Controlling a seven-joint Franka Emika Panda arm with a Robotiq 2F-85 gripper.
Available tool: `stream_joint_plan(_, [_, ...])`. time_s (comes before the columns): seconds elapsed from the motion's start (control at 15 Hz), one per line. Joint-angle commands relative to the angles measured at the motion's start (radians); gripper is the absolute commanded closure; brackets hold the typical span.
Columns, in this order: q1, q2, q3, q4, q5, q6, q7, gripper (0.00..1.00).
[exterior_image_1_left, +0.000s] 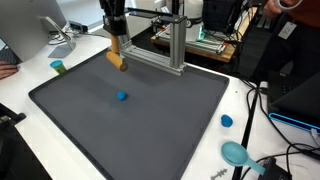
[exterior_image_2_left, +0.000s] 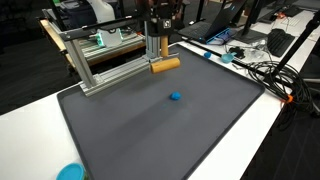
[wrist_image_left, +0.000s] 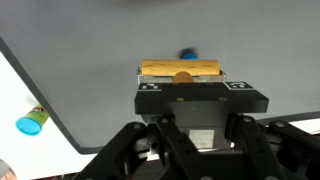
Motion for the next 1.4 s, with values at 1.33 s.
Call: stream_joint_plan(1.33, [0.124, 0.29, -0.068, 0.075, -0.014, 0.173, 0.057, 0.78])
